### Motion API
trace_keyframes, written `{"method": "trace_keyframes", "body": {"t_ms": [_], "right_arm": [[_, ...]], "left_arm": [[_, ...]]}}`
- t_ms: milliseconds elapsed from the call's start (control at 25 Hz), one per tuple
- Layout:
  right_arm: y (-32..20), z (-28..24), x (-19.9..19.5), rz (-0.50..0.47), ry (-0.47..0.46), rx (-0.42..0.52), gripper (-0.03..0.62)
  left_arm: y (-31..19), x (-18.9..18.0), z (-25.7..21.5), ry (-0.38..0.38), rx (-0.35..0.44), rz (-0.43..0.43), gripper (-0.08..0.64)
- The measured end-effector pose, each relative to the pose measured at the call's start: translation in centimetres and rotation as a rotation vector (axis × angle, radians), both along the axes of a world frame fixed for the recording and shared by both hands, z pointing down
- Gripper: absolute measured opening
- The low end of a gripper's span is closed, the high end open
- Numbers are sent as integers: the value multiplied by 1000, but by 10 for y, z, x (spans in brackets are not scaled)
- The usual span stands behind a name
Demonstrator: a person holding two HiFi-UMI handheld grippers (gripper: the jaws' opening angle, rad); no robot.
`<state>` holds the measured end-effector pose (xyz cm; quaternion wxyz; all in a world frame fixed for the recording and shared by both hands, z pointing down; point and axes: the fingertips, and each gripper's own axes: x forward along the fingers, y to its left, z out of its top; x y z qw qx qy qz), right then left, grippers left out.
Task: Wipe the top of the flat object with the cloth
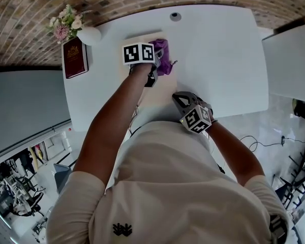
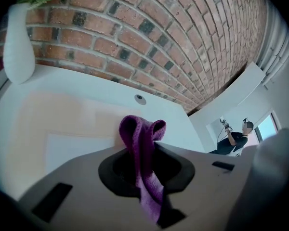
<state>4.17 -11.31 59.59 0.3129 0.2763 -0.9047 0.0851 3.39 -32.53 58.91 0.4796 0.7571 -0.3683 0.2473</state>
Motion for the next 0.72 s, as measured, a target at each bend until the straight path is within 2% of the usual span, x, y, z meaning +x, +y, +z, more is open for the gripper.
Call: {"method": "trace_keyframes", "body": {"t_ms": [320,720], "right_arm": [[-2,1,-1,-9,-5,-16,29],[-1,2,-2,3,-17,-38,29]], "left_arm": [[-5,-53,1,-82,33,2,64],[-4,-134,1,-134,48,-60,64]]}}
